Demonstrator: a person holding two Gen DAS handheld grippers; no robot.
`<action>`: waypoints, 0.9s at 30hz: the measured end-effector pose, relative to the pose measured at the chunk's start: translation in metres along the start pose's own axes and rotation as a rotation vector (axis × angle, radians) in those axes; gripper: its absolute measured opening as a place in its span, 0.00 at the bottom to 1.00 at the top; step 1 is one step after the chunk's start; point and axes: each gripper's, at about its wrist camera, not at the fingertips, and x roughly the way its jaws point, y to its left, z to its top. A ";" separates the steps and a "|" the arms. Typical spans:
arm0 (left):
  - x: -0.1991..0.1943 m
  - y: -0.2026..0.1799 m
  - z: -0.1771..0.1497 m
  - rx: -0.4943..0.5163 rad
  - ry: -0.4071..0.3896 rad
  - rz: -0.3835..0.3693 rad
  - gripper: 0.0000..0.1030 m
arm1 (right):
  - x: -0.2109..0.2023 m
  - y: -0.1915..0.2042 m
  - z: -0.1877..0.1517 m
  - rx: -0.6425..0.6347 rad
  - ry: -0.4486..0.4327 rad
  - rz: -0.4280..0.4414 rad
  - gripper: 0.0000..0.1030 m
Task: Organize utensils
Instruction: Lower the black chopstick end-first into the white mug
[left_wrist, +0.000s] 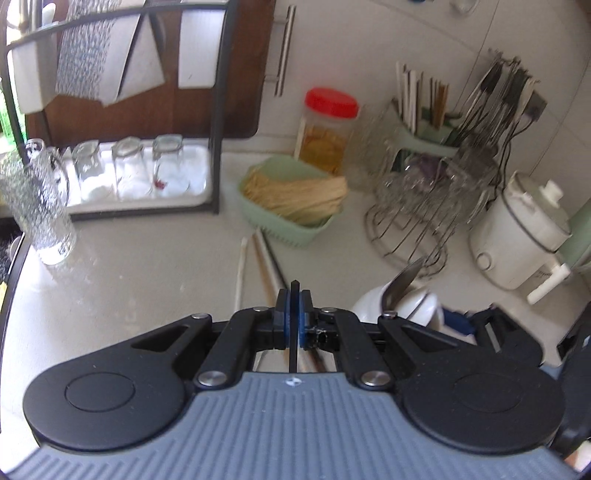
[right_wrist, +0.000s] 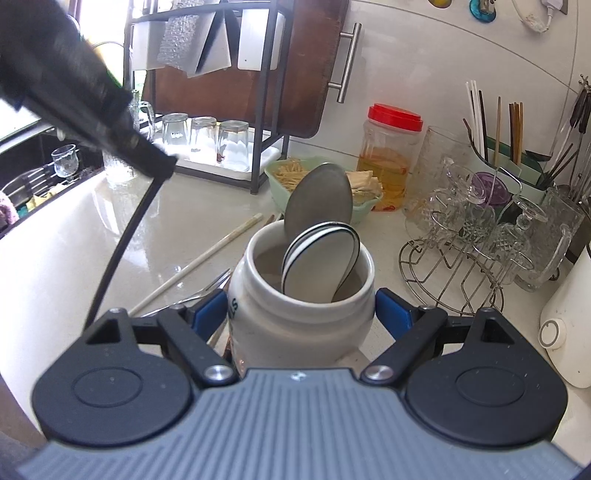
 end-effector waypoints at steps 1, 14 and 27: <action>-0.002 -0.002 0.002 0.002 -0.009 -0.003 0.05 | 0.000 0.000 0.000 0.000 0.000 0.001 0.87; -0.018 -0.024 0.018 0.054 -0.063 -0.041 0.05 | -0.001 0.000 -0.001 0.001 -0.008 0.005 0.86; -0.049 -0.039 0.041 0.088 -0.149 -0.074 0.04 | -0.003 0.000 -0.003 0.002 -0.011 0.005 0.86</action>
